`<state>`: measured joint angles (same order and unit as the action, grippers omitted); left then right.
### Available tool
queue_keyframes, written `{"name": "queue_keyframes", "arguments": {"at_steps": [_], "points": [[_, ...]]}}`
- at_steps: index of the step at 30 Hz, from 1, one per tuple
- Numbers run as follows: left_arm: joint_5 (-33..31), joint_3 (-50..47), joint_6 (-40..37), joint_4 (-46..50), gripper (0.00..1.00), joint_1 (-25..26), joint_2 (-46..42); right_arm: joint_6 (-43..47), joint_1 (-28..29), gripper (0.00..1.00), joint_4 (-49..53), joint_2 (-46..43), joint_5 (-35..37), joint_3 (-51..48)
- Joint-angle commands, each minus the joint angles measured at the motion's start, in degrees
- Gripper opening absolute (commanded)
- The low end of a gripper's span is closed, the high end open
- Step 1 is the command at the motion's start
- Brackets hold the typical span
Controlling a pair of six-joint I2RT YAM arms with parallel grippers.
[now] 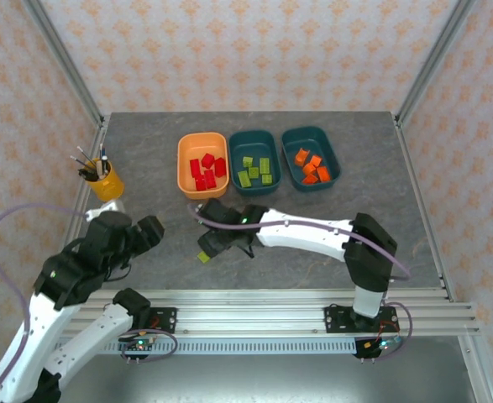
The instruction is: Sort the legos into containers by color
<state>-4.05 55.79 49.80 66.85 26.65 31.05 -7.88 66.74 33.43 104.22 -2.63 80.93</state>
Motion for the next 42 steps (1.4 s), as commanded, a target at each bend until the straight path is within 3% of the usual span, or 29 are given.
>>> {"name": "queue_keyframes", "arguments": {"at_steps": [1,5,11,23,28,32,36,42], "points": [[-1.2,-2.9,3.7,6.8,0.79,0.4,-3.6,-2.2,2.3,0.77,-0.2,5.5,1.5,3.5],[0.6,-3.8,3.5,7.7,0.79,0.4,-7.1,-2.9,4.6,0.82,3.6,13.1,4.3,8.8],[2.4,-3.2,2.4,7.6,0.79,0.4,-7.2,-5.4,4.6,0.84,4.1,17.6,5.0,11.5],[4.1,-3.6,1.8,5.3,0.79,0.4,-6.1,-6.9,3.2,0.49,3.8,20.4,2.8,11.5],[4.8,-4.1,1.4,3.6,0.78,0.4,-5.2,-6.7,2.8,0.47,3.7,20.5,2.4,11.5],[4.9,-4.4,1.3,2.7,0.78,0.4,-4.8,-6.6,2.5,0.39,4.2,20.1,2.4,11.9],[5.7,-4.2,0.9,0.9,0.78,0.4,-3.7,-6.4,1.8,0.35,4.9,15.7,4.7,11.8],[11.9,-5.6,-0.3,-10.2,0.79,0.3,2.9,-7.3,-5.1,0.34,8.8,7.1,6.2,14.4]]}}
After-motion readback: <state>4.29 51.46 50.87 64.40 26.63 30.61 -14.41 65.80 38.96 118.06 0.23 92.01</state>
